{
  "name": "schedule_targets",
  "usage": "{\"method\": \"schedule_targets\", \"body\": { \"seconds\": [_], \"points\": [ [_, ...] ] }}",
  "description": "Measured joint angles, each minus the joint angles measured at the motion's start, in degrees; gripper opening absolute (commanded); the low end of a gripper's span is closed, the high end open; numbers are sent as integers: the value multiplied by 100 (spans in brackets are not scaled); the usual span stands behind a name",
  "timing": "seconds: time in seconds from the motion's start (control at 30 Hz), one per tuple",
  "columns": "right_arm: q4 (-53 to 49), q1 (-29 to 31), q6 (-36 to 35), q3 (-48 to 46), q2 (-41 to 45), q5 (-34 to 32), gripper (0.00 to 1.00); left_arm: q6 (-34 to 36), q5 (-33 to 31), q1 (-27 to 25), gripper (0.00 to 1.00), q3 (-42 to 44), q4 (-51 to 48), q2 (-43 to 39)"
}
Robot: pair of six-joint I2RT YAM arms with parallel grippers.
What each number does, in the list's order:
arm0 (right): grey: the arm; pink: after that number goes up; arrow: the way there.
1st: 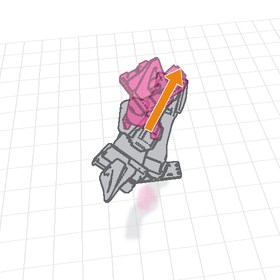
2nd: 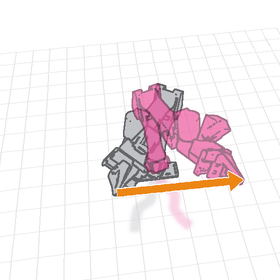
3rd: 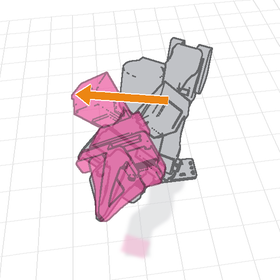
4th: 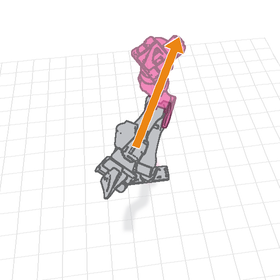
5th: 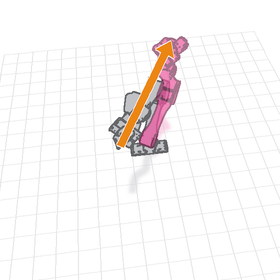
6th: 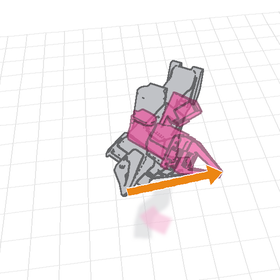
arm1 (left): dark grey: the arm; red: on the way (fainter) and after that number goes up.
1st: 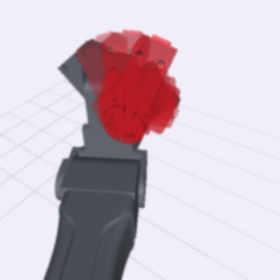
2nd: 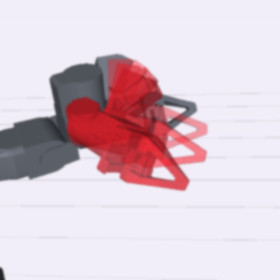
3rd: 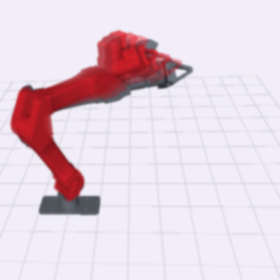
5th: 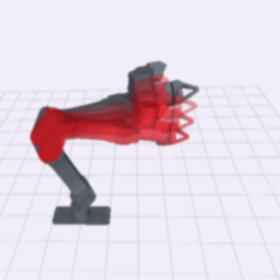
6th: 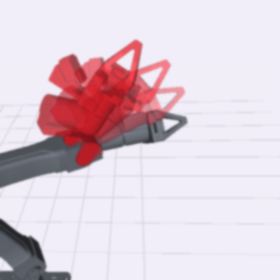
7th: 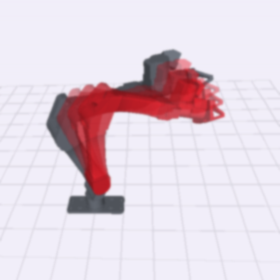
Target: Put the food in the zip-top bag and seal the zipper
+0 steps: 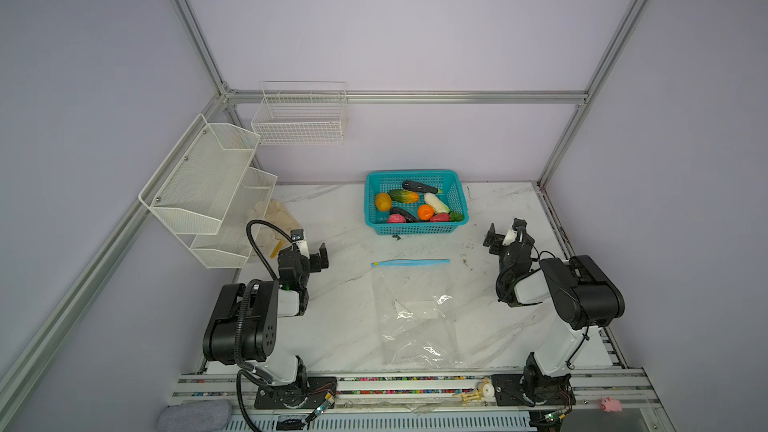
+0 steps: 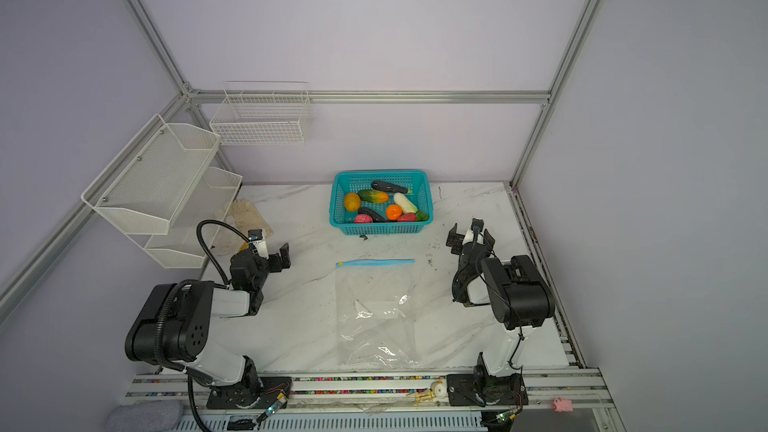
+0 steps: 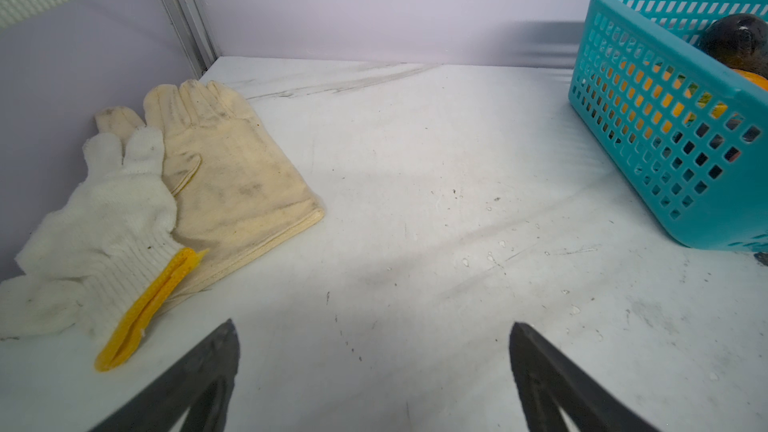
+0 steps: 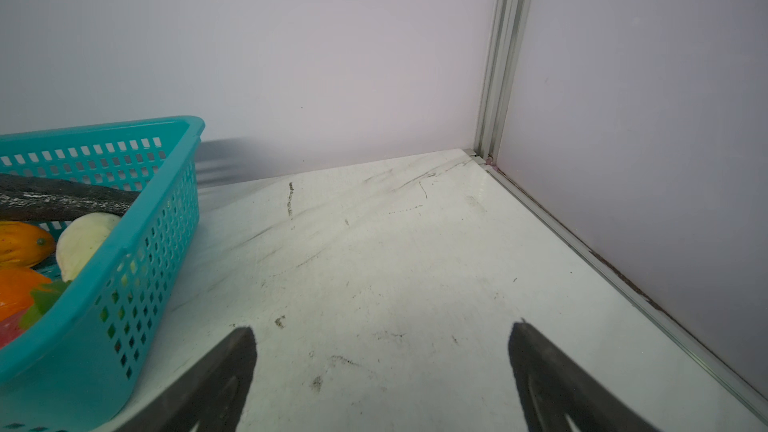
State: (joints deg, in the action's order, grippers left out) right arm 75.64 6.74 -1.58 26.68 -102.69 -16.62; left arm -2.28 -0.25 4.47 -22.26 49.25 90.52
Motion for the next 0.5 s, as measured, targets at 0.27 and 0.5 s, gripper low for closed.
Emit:
{"method": "schedule_targets", "body": {
  "seconds": [0.27, 0.5],
  "points": [
    [11, 0, -17, -7, 0, 0, 97, 0, 0, 0, 100, 0, 0, 0],
    [31, 0, -17, -7, 0, 0, 97, 0, -13, -13, 100, 0, 0, 0]
  ]
}}
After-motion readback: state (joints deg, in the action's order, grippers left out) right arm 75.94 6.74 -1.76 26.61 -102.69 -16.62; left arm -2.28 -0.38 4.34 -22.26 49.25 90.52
